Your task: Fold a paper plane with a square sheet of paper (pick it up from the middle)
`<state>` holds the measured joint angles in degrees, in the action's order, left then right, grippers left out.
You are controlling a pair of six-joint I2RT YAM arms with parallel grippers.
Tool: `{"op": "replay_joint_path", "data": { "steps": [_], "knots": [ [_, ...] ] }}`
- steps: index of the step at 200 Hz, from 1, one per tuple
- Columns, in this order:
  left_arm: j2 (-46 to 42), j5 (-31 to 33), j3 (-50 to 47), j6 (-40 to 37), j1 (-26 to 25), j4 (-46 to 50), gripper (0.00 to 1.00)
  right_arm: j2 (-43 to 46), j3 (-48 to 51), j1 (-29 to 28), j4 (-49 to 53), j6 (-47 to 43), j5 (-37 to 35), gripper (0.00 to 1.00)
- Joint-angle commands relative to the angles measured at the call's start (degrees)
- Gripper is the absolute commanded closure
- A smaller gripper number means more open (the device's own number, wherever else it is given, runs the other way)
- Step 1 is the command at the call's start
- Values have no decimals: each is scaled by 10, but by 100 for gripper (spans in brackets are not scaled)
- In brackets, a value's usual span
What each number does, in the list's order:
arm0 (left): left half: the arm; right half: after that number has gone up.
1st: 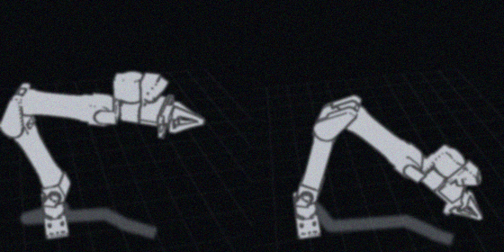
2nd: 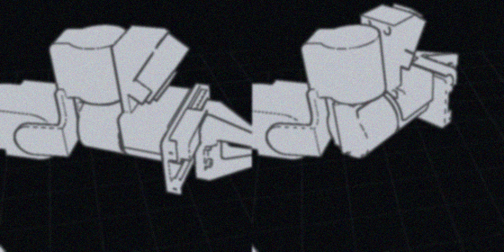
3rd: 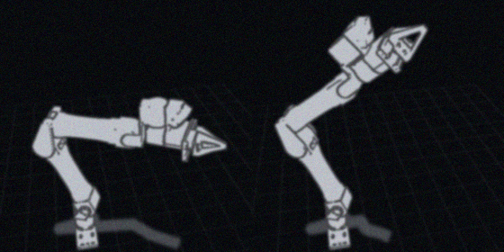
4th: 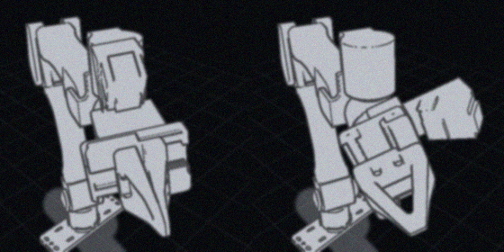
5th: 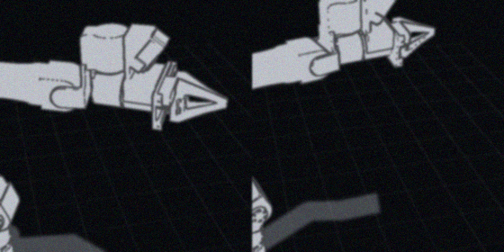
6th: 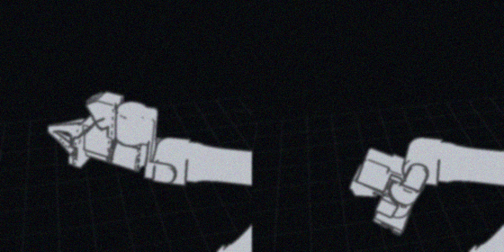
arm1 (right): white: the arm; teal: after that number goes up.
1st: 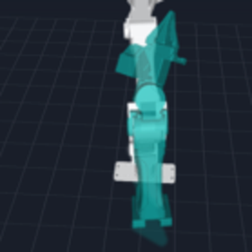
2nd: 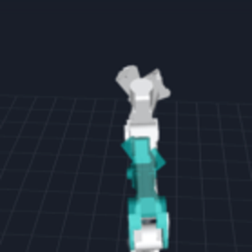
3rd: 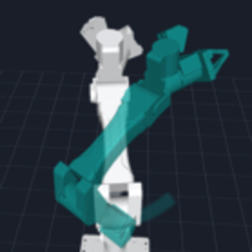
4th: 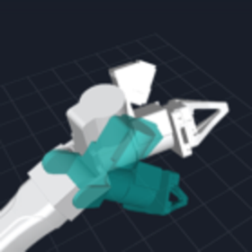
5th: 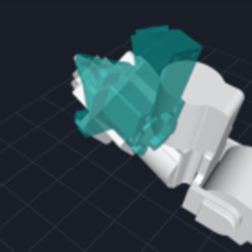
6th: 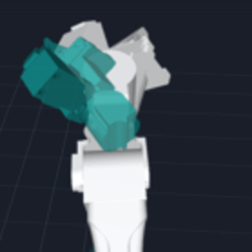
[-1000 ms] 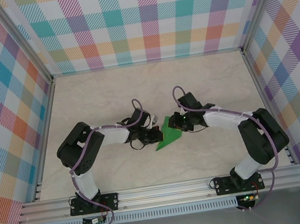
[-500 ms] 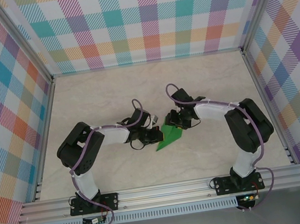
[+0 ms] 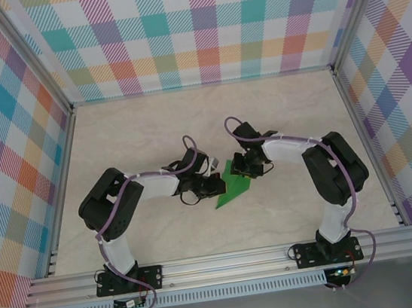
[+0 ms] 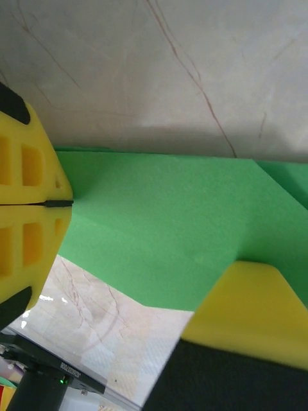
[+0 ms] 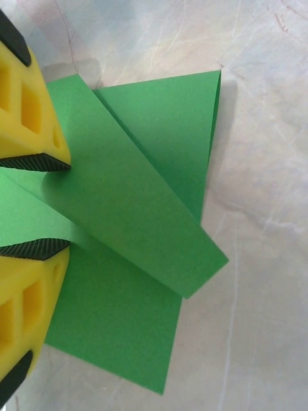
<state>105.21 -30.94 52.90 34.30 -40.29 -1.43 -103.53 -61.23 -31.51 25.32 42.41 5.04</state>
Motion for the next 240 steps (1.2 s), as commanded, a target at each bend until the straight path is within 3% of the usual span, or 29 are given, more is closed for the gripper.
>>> {"op": "replay_joint_path", "data": {
  "steps": [1,240],
  "knots": [
    [-30,5,24,15,-7,7,93,-30,5,-1,34,-2,-30,64],
    [37,9,35,9,-7,23,96,-73,21,-6,80,19,-86,72]
  ]
}}
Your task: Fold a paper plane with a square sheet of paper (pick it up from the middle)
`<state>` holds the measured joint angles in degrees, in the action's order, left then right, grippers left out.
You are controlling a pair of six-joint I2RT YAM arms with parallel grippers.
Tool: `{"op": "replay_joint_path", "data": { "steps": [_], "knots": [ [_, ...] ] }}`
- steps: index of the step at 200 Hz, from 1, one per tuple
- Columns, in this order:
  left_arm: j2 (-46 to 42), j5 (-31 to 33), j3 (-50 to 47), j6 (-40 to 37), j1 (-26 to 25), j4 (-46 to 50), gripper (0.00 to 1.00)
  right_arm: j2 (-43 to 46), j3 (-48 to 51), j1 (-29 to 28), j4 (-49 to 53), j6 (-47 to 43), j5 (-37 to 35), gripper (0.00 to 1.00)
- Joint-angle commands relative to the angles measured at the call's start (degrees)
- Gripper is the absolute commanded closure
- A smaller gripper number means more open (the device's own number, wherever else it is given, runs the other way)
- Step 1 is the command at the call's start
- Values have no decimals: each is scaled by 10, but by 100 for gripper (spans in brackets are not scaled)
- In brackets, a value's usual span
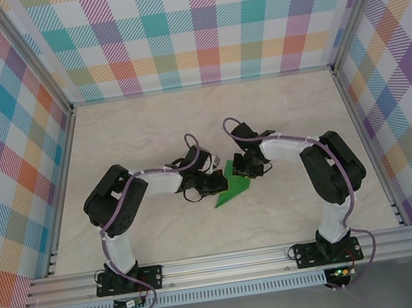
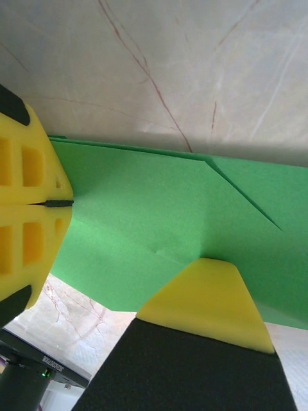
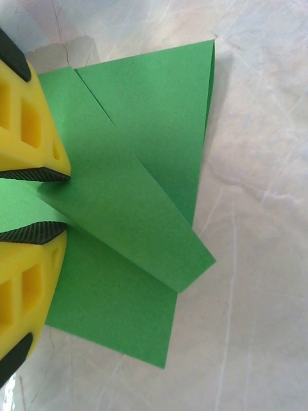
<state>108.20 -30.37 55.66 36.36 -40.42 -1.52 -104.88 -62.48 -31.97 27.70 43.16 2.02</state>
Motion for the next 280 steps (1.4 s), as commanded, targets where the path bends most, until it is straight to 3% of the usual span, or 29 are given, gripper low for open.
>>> {"op": "replay_joint_path", "data": {
  "steps": [1,50,119,135,161,194,280],
  "knots": [
    [8,3,7,-12,-5,25,96,-59,33,-1,57,11,-55,72],
    [14,3,6,-37,-6,67,97,-39,35,-2,46,12,-30,72],
    [31,8,15,-70,-6,122,99,112,34,-2,-36,-21,73,65],
    [34,8,18,-72,-6,125,100,122,56,-3,-70,-27,109,69],
    [38,8,17,-75,-6,128,100,103,76,-4,-107,-27,147,86],
    [40,11,17,-77,-7,134,100,74,86,-7,-134,-23,156,100],
    [45,17,18,-76,-8,145,100,28,107,-5,-163,-35,151,100]
  ]
}}
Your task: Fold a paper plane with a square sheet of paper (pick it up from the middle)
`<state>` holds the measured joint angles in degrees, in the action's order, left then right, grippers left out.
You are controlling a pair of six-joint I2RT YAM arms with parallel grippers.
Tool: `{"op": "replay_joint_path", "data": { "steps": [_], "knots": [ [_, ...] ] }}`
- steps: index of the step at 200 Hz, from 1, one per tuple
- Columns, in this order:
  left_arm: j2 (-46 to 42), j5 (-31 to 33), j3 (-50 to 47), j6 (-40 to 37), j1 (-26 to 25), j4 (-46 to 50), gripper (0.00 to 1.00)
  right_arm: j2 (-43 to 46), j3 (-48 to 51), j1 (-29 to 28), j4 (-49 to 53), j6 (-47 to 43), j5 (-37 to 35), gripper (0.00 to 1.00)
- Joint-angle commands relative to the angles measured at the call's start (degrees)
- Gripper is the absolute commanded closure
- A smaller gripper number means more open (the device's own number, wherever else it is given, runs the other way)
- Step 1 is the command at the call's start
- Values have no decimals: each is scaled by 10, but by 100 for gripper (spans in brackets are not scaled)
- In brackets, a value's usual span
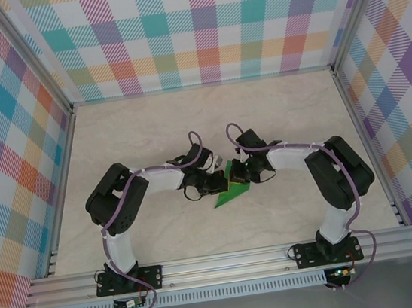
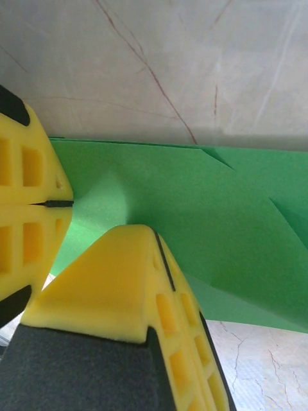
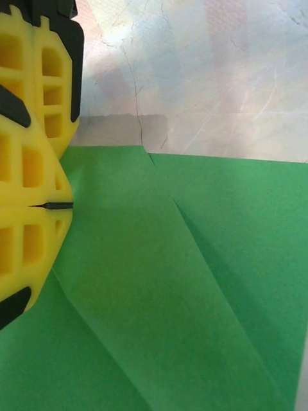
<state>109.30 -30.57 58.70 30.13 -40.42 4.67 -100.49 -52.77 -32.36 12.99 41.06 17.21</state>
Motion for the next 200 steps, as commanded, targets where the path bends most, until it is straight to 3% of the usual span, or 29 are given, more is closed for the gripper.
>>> {"op": "replay_joint_path", "data": {
  "steps": [1,29,64,115,155,200],
  "knots": [
    [35,19,-13,-14,-8,83,100,-16,10,-1,-16,-14,-2,100],
    [34,25,-16,-18,-8,99,100,-26,21,23,-25,-37,-16,100],
    [28,32,-32,-23,-8,107,100,-40,34,95,-53,-68,-5,100],
    [25,33,-46,-24,-8,99,100,-56,-35,175,-37,-102,-3,100],
    [27,30,-37,-20,-9,96,100,21,-20,166,-38,-100,26,100],
    [35,29,-23,-20,-9,98,100,32,19,77,-71,-51,68,100]
  ]
}}
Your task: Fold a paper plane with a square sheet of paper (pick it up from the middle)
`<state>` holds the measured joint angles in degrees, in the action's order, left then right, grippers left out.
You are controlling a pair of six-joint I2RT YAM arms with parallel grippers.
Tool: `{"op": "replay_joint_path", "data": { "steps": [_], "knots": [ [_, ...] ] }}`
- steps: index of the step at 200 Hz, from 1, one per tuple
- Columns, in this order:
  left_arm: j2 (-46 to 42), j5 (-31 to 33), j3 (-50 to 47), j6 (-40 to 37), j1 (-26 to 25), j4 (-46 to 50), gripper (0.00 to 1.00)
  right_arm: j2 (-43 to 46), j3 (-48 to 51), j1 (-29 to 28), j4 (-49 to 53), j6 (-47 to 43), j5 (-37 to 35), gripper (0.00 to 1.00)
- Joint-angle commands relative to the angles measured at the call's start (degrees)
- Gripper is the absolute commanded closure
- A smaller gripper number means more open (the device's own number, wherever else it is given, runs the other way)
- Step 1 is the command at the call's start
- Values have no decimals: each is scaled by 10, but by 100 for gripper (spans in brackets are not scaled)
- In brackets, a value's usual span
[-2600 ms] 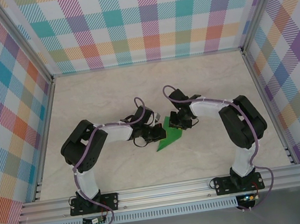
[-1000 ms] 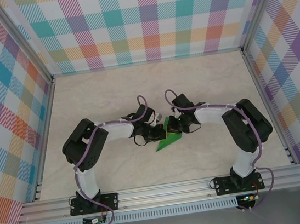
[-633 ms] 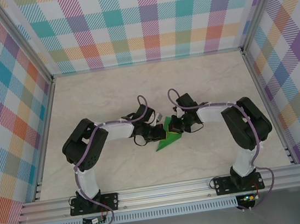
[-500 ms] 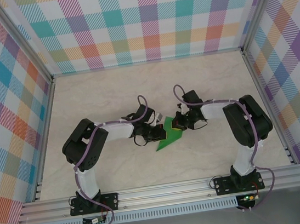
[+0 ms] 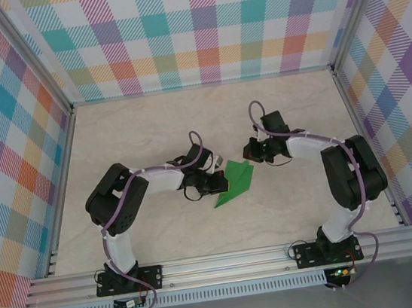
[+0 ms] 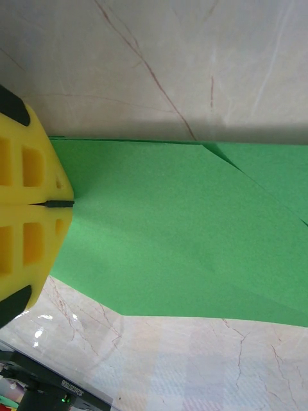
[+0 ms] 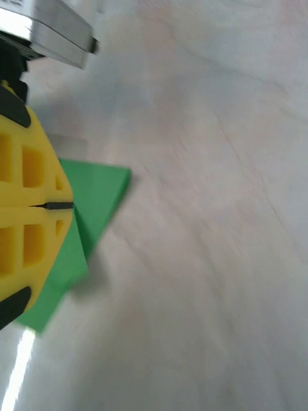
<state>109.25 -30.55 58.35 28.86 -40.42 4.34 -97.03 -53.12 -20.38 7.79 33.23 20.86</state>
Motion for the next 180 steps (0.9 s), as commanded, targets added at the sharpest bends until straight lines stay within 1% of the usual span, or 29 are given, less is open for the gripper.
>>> {"op": "replay_joint_path", "data": {
  "steps": [1,30,66,82,99,118,129,158,180],
  "knots": [
    [35,29,-20,-7,-8,102,100,-3,23,-44,-19,29,31,100],
    [34,29,-19,-5,-9,101,100,-32,35,-59,-52,58,42,100],
    [33,30,-21,-5,-9,102,100,-72,36,-52,-45,31,34,100],
    [33,31,-26,-4,-10,103,100,-82,40,-31,-44,13,25,100],
    [32,32,-31,-3,-10,103,100,-85,47,12,-56,-5,26,100],
    [31,32,-34,-3,-10,104,100,-76,45,55,-71,-17,26,100],
    [29,32,-34,-3,-9,103,100,-64,36,68,-69,-20,25,100],
    [30,29,-29,-1,-10,101,100,-27,14,63,-53,-13,34,100],
    [32,26,-22,0,-9,98,100,5,37,30,-55,9,34,100]
  ]
}}
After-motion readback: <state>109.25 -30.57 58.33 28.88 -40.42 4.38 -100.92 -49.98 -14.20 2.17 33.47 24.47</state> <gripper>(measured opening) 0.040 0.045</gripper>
